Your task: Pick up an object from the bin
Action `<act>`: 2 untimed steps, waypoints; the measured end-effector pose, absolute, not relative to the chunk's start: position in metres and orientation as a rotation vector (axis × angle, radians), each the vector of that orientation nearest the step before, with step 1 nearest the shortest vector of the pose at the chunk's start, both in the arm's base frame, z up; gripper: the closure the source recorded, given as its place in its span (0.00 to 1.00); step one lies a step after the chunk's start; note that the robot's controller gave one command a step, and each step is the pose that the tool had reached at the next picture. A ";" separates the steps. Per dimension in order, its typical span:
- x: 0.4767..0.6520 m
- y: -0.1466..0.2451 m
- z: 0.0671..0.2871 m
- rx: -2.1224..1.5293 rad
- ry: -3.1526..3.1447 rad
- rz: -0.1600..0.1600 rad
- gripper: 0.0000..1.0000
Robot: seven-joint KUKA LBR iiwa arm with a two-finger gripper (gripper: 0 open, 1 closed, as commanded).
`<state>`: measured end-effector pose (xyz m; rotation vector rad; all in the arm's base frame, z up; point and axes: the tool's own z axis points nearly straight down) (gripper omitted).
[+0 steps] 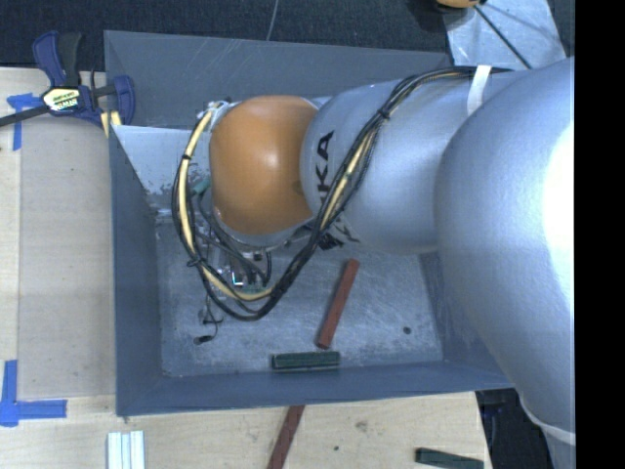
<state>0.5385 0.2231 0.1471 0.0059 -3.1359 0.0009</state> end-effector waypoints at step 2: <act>0.545 0.198 0.132 0.138 -3.144 -0.006 0.00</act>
Offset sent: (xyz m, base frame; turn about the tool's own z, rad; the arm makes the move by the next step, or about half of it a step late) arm 0.0170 -0.1026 -0.0728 -0.2827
